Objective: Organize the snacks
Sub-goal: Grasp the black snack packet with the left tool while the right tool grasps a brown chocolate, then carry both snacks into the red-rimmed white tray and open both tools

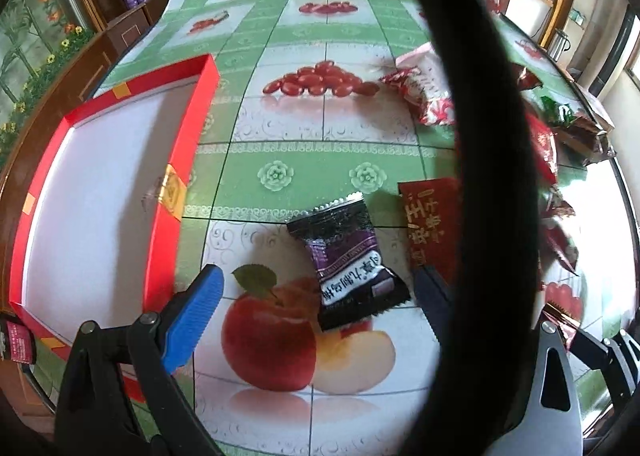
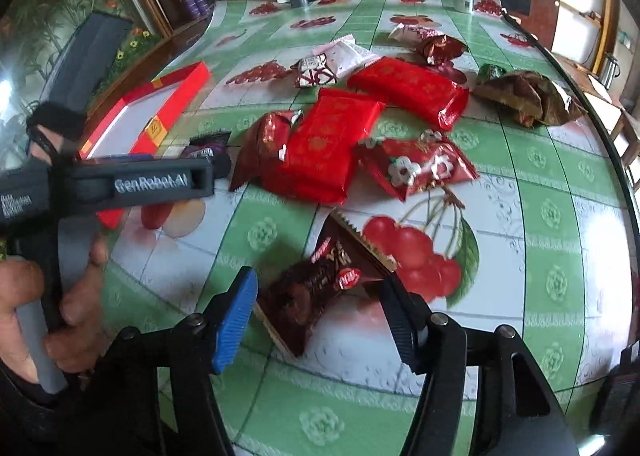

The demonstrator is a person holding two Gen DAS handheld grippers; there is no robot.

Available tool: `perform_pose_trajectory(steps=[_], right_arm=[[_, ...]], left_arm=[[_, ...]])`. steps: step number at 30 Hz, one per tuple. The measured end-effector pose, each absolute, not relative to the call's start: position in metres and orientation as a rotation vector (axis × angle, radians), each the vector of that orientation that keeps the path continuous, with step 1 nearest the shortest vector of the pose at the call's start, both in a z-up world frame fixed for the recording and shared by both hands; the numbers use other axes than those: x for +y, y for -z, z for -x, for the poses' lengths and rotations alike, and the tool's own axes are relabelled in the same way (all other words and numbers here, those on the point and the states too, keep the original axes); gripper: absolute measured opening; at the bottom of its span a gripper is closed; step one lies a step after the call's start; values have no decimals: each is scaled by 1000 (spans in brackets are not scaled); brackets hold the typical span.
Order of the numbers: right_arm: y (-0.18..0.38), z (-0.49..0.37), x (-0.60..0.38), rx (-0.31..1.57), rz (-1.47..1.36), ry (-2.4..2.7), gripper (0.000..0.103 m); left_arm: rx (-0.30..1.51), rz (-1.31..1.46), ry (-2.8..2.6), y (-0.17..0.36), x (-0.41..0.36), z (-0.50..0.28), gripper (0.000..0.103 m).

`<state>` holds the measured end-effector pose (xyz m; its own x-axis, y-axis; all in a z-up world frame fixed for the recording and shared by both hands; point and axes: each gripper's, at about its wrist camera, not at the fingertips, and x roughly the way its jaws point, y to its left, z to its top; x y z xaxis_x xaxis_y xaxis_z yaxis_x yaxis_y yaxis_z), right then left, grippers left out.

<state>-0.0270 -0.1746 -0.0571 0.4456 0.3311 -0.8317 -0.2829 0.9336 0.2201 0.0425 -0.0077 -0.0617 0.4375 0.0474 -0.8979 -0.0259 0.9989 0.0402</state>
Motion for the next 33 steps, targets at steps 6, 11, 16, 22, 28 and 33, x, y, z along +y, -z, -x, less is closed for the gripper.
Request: perform_pose_trajectory(steps=[6, 11, 16, 22, 28, 33], right_arm=[[58, 23, -163, 1014, 65, -330, 28], [58, 25, -172, 1003, 72, -344, 27], [53, 29, -182, 990, 22, -366, 26], [38, 35, -190, 950, -29, -385, 26], [30, 41, -188, 923, -44, -411, 26], [22, 45, -183, 906, -45, -432, 26]], left_arm=[[1101, -21, -11, 64, -5, -44, 82], [1072, -58, 17, 59, -12, -42, 46], [1063, -47, 38, 56, -8, -37, 46], [1014, -28, 48, 36, 1, -22, 46], [974, -3, 46, 16, 10, -6, 46], [941, 11, 45, 1, 15, 6, 46]])
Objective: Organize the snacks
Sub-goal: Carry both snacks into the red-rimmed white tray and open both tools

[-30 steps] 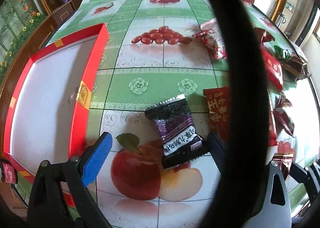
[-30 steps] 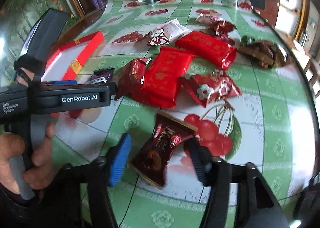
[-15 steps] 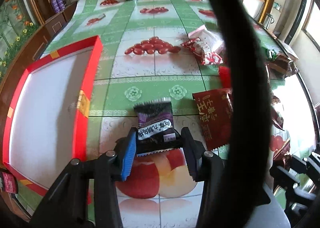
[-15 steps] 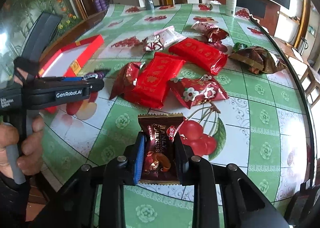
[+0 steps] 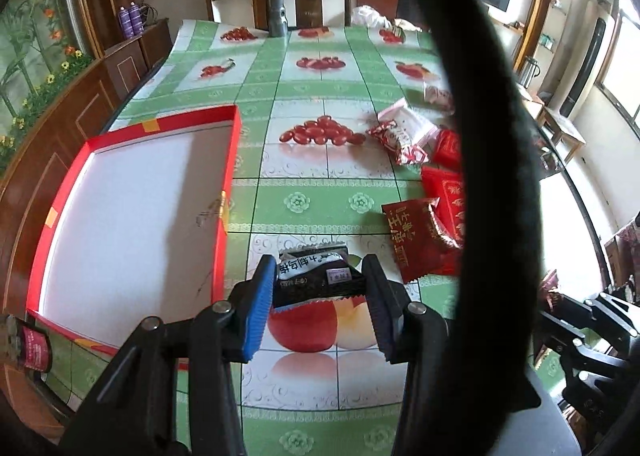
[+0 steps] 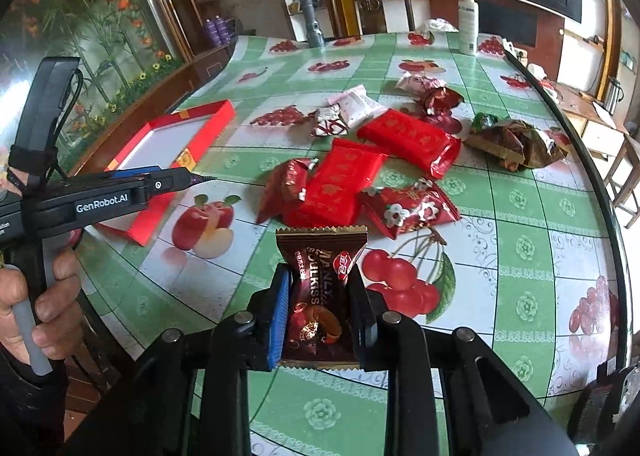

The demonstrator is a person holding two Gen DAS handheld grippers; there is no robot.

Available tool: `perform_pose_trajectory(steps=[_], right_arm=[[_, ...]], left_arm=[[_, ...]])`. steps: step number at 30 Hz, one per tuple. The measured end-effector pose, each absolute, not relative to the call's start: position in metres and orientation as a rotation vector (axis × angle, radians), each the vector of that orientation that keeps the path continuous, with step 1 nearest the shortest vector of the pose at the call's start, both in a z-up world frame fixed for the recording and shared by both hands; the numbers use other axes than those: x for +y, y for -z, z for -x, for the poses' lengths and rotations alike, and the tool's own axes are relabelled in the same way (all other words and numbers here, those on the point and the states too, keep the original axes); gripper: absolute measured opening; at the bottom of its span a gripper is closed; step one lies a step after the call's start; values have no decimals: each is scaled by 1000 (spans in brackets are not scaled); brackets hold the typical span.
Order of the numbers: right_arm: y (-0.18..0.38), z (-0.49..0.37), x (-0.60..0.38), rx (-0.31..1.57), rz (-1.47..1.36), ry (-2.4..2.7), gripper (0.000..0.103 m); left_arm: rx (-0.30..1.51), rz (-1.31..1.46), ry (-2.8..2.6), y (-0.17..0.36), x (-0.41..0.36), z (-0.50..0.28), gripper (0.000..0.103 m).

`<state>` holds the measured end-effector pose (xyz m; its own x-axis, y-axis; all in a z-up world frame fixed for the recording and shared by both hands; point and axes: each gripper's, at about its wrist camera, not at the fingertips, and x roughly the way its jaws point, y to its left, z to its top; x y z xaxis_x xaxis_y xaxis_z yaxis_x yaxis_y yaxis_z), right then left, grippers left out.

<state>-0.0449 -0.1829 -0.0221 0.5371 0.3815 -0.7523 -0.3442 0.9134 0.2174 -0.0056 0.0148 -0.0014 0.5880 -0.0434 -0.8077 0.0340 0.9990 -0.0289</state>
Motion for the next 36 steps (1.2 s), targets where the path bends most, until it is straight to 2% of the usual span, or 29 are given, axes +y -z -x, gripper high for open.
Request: perform_pose_trajectory(steps=[14, 36], right_arm=[[1, 42, -149, 868, -25, -521, 26], [-16, 24, -35, 825, 42, -754, 26]], left_arm=[[835, 21, -61, -33, 51, 28, 46], [805, 85, -285, -31, 152, 36, 46]])
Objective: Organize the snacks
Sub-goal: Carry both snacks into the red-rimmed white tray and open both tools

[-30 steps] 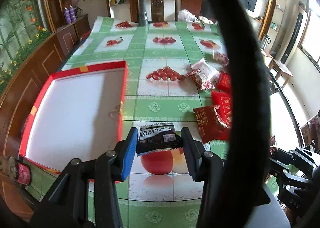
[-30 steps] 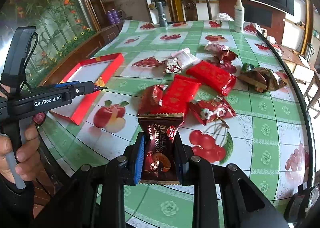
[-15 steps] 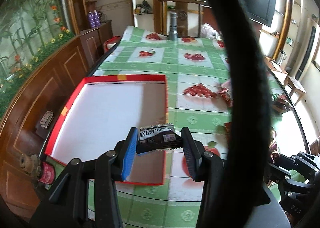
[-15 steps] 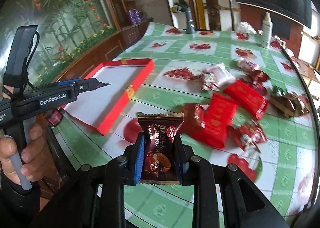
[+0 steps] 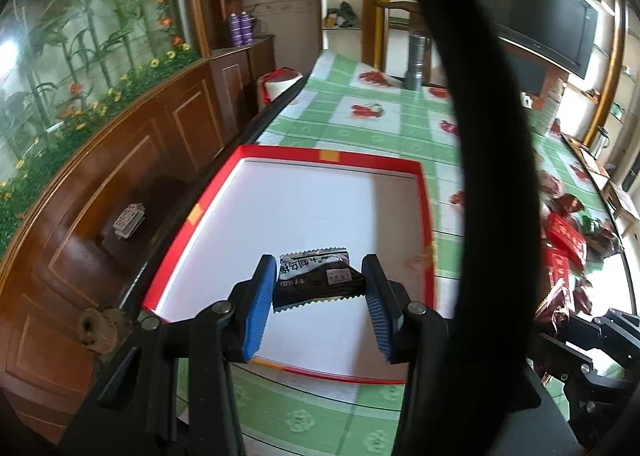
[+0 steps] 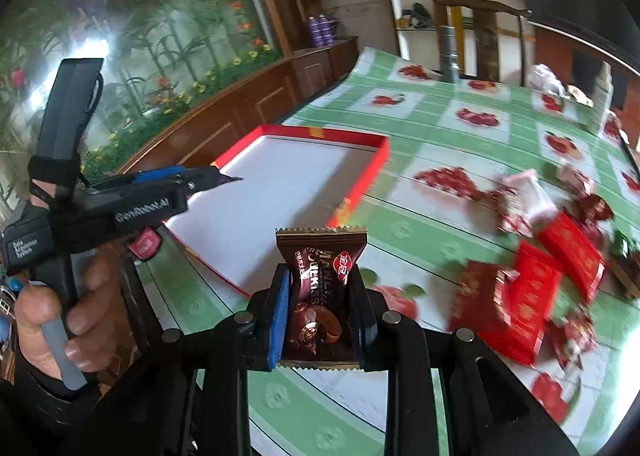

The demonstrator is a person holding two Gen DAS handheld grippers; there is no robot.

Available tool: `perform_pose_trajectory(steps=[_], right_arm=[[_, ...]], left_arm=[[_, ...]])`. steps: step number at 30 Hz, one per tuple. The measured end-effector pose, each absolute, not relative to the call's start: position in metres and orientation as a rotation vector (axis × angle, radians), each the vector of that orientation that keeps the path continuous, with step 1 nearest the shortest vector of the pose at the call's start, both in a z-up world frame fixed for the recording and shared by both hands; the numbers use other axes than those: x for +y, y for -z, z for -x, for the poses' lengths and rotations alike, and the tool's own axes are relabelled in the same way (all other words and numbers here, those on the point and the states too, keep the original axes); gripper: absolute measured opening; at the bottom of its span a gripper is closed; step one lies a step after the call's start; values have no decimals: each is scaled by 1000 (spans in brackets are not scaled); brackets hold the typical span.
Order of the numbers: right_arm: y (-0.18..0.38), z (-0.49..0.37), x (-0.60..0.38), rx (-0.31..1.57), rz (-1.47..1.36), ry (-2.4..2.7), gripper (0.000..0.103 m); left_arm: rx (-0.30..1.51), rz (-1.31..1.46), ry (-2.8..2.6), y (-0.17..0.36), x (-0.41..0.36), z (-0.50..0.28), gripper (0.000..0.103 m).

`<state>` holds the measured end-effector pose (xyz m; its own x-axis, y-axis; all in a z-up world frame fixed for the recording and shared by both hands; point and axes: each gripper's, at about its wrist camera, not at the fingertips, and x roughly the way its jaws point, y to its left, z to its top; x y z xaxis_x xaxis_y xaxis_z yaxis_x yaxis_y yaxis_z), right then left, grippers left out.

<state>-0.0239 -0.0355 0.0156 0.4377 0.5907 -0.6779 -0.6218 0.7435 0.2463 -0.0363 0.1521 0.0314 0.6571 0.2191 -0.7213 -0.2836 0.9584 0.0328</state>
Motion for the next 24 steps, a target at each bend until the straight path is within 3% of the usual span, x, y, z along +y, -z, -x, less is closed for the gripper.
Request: perform_pose_trajectory(steps=[24], right_arm=[[21, -6, 55, 925, 72, -859, 26]], left_arm=[[893, 96, -421, 16, 217, 17, 46]])
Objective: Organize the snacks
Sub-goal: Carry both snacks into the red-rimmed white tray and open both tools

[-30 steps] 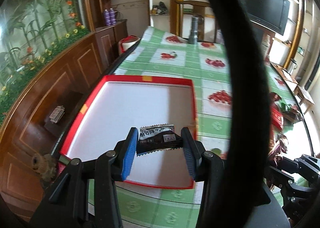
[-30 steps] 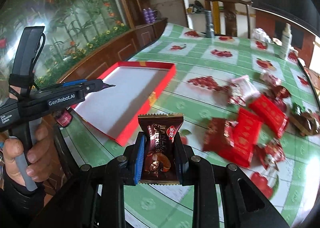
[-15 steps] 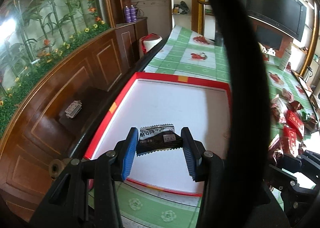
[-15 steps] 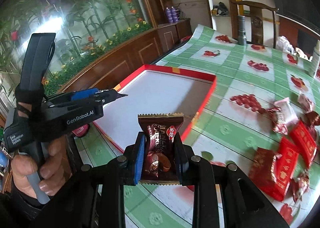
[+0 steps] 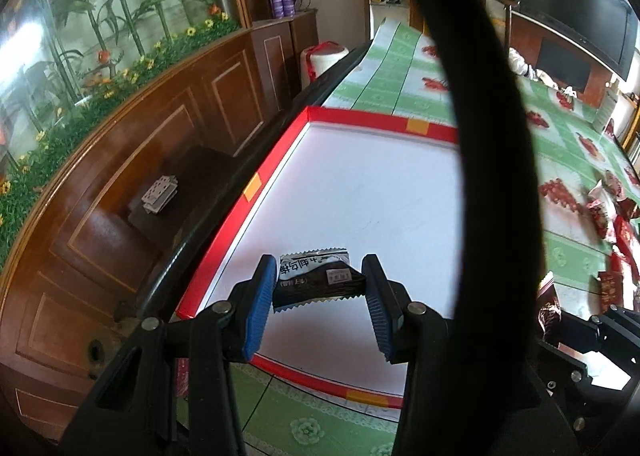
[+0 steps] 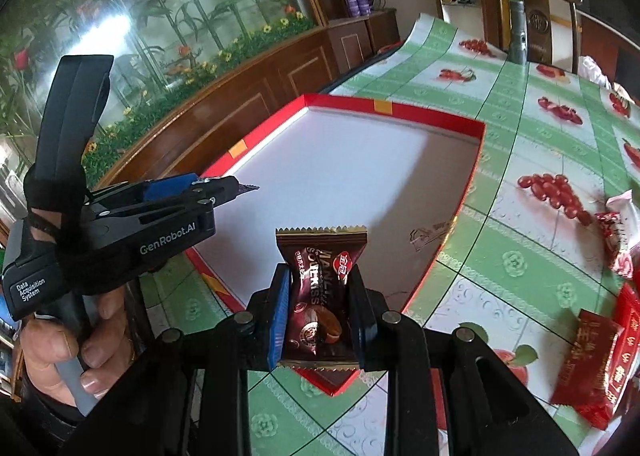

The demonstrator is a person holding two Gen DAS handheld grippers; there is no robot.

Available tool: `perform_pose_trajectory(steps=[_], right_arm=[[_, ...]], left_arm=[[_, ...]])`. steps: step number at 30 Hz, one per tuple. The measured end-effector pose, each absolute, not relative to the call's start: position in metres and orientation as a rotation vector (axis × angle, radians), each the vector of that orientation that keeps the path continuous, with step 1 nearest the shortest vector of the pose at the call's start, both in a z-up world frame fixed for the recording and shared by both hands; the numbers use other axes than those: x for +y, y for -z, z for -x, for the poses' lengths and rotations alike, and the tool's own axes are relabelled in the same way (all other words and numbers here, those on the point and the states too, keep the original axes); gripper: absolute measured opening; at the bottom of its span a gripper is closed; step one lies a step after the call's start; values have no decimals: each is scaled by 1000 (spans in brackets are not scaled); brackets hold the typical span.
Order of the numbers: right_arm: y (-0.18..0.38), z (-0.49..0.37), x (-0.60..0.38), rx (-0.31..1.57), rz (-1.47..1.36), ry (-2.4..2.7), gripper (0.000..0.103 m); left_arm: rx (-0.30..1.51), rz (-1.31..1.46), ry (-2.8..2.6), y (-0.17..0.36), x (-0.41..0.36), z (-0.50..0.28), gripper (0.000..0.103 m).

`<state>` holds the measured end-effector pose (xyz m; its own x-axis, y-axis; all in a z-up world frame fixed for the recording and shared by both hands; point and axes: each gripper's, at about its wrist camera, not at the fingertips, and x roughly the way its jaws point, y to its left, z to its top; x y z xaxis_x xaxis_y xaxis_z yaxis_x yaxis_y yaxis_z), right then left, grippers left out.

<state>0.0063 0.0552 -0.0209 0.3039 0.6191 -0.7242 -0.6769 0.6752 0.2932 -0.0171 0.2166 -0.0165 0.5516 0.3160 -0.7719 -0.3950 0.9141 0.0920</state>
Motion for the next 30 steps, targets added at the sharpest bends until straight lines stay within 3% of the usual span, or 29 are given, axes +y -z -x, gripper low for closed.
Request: perform_pose_trajectory(steps=[16, 18, 21, 25, 30], right_arm=[[43, -16, 66, 993, 96, -839, 28], [43, -17, 66, 995, 94, -836, 30], [42, -16, 63, 990, 93, -826, 37], [36, -13, 58, 972, 82, -826, 39], [27, -6, 50, 951, 73, -830, 40]], left_arm=[[940, 108, -414, 39, 225, 12, 49], [943, 115, -419, 40, 226, 11, 52], [944, 114, -431, 39, 227, 11, 63], [932, 109, -435, 35, 225, 13, 76], [938, 99, -436, 36, 222, 13, 78]])
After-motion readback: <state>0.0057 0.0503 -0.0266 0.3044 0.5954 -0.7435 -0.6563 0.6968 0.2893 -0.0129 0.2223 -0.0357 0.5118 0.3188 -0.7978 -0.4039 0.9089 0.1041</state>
